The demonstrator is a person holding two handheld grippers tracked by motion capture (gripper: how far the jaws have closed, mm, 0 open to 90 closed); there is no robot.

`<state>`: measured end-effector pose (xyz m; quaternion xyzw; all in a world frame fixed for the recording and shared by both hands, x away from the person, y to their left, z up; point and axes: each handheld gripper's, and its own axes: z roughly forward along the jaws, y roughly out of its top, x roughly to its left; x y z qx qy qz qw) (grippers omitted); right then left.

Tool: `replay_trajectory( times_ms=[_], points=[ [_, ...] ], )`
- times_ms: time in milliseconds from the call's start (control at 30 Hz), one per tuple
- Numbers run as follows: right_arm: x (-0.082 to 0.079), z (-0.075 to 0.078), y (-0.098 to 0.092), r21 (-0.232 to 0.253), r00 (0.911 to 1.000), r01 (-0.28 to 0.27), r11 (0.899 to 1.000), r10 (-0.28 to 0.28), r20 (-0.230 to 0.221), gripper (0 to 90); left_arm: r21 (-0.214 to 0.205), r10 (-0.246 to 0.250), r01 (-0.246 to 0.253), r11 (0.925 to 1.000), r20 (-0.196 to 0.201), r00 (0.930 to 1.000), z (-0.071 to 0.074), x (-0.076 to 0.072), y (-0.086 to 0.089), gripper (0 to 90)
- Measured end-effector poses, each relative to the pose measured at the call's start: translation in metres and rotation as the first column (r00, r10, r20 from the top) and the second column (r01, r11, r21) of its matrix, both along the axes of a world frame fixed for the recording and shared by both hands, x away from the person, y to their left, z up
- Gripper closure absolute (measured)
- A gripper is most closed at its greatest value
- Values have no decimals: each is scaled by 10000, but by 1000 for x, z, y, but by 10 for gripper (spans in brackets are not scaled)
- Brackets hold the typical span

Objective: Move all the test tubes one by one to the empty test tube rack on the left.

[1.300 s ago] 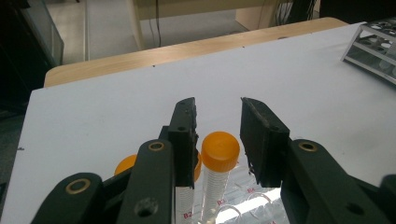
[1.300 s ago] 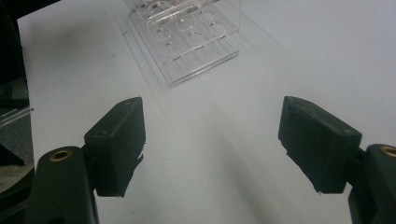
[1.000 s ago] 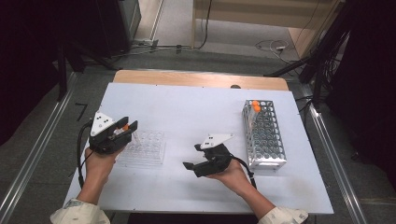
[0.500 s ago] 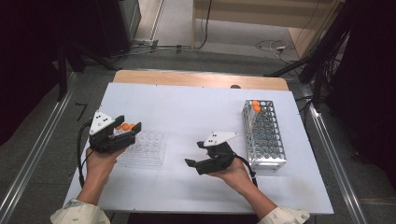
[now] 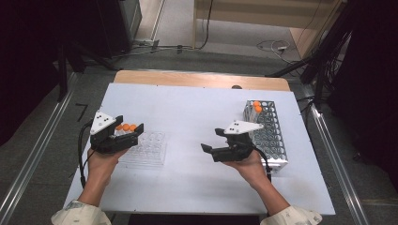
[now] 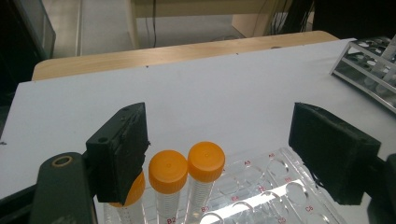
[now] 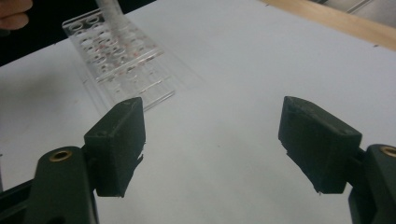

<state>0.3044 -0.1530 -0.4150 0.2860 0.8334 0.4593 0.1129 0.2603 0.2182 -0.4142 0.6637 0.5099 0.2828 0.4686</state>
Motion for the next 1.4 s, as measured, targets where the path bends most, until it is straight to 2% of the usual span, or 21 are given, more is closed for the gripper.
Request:
replay_trajectory(
  times_ms=[133,300,500,700,800,933,1000,1100,1300,1400],
  points=[
    [5,7,-13,39,9984,515,9987,-516,244,214,-26,-42,42,10000,44,10000,0,0,-1,205],
    [15,14,-35,144,9892,1381,9903,-1387,475,215,-72,-78,79,9999,103,9999,2,-1,-2,204],
    [28,16,-63,169,9694,2389,9709,-2394,541,215,-15,-115,115,9999,79,9999,2,-1,-3,204],
    [36,16,-87,243,9469,3155,9486,-3164,567,215,-16,-114,114,9999,127,9999,2,-1,-4,204],
    [39,16,-94,272,9393,3363,9413,-3374,627,215,2,-121,121,9999,114,9999,1,-1,-5,204],
    [43,13,-99,68,9263,3699,9290,-3694,740,215,28,-103,103,9999,155,9998,1,-2,-7,204],
    [45,10,-101,-86,9159,3948,9187,-3928,827,216,12,-92,91,10000,225,9997,2,-2,-7,205],
    [51,7,-108,-63,9096,4127,9108,-4117,561,220,9,-137,137,9999,259,9996,3,-3,-7,205],
    [65,-2,-112,-348,8962,4433,8957,-4421,372,221,18,-199,199,9998,236,9995,3,-3,-9,205],
    [70,-6,-114,-360,8912,4535,8905,-4527,273,257,23,-188,187,9998,262,9995,3,-3,-9,205]
  ],
)
